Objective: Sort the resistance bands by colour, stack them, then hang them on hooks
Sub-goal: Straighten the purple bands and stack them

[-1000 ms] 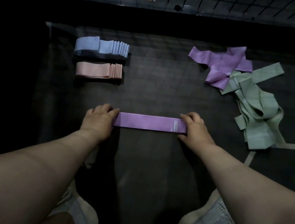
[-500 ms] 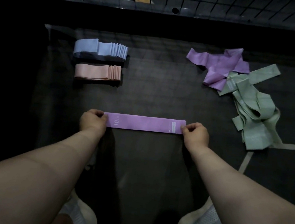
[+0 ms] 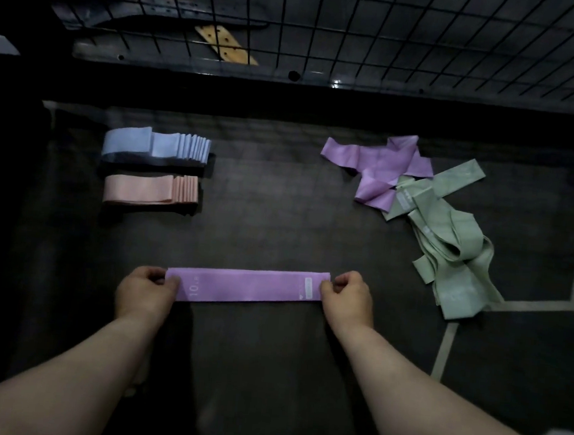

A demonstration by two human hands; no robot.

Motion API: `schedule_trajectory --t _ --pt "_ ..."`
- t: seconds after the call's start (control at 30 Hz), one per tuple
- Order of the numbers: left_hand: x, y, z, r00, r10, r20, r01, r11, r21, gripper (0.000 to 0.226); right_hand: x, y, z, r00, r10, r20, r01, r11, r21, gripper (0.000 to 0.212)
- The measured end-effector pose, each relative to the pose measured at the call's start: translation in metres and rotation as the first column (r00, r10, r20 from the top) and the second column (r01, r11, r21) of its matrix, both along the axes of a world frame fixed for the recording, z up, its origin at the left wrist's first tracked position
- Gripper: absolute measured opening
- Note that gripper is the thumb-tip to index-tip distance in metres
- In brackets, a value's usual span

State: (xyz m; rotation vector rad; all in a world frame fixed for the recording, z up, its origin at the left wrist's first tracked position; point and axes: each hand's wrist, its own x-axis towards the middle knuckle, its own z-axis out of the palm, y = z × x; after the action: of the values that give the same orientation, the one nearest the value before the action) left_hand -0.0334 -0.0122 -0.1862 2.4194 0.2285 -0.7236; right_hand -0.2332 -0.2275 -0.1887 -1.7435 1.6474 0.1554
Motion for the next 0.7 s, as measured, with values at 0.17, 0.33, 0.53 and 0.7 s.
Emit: schedule_trajectory --t 0.17,0.33,0.53,0.7 --pt "0.006 0.000 0.001 0.997 0.053 0.052 -0.054 0.998 0.016 0.035 0.028 -0.048 0.008 0.995 0.098 -0.005 -0.097 0.982 -0.161 0.037" --pt "0.007 -0.001 0.009 0.992 -0.003 0.130 -0.010 0.994 0.104 0.033 0.081 -0.104 0.016 0.945 0.303 -0.125 -0.301 0.953 0.035 0.060" --pt "0.010 -0.019 0.025 0.947 -0.088 0.310 0.055 0.992 0.112 0.037 0.095 -0.150 0.005 0.985 0.154 -0.077 -0.156 0.988 -0.011 0.067" --pt "0.000 -0.039 0.045 0.918 -0.147 0.368 0.139 0.989 0.049 0.036 0.076 -0.161 0.060 0.849 -0.303 0.432 0.433 0.869 -0.241 0.030"
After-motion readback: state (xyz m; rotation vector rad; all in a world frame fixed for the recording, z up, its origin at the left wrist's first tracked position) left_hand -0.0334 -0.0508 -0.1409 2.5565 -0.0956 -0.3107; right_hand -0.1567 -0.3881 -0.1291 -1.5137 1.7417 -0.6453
